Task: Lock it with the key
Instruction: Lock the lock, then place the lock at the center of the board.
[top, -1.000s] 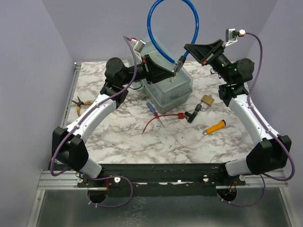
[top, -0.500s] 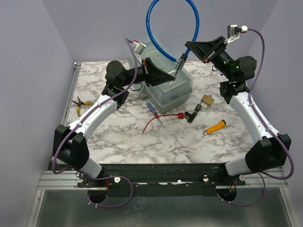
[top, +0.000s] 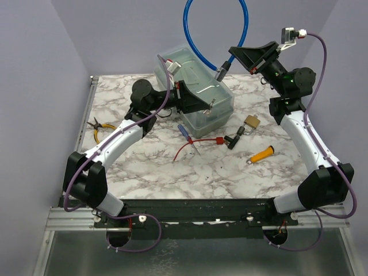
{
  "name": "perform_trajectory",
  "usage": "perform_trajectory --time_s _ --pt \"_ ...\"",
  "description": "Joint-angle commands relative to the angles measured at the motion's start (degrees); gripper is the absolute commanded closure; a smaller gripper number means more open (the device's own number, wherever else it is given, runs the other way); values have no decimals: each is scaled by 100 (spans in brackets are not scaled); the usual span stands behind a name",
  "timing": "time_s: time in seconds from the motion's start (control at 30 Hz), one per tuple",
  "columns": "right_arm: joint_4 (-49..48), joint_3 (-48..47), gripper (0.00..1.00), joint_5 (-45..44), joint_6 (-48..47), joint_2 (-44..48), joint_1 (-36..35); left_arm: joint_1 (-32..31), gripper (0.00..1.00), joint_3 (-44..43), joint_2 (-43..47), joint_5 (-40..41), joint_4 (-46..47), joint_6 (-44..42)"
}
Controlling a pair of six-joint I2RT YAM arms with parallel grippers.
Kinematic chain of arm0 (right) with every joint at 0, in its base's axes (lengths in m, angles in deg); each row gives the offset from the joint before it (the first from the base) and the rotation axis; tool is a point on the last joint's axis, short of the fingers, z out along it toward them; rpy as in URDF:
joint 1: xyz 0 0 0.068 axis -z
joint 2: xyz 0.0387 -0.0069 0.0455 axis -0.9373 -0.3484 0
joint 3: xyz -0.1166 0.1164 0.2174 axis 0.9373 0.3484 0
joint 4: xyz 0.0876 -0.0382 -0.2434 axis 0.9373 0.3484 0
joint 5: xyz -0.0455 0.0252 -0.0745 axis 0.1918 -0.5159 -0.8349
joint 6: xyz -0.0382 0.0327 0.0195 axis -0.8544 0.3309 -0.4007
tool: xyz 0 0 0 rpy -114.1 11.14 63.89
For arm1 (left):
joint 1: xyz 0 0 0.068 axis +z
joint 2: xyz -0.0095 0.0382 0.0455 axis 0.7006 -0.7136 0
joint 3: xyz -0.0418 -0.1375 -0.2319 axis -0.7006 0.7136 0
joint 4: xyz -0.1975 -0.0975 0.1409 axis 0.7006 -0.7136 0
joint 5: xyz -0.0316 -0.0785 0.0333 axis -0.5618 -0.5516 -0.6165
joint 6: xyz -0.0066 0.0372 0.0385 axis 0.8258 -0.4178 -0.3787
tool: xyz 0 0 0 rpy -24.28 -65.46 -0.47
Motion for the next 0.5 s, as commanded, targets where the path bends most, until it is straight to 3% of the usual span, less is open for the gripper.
perform_trajectory --time_s 0.0,0.27,0.47 --pt "-356 -167 100 -42 -42 32 2 14 100 99 293 -198 156 -137" --pt "-311 86 100 68 -150 129 -1 1024 100 233 725 87 -68 -206" --pt "-222 107 99 187 -402 -44 -349 2178 100 -64 1219 565 -1342 -1039"
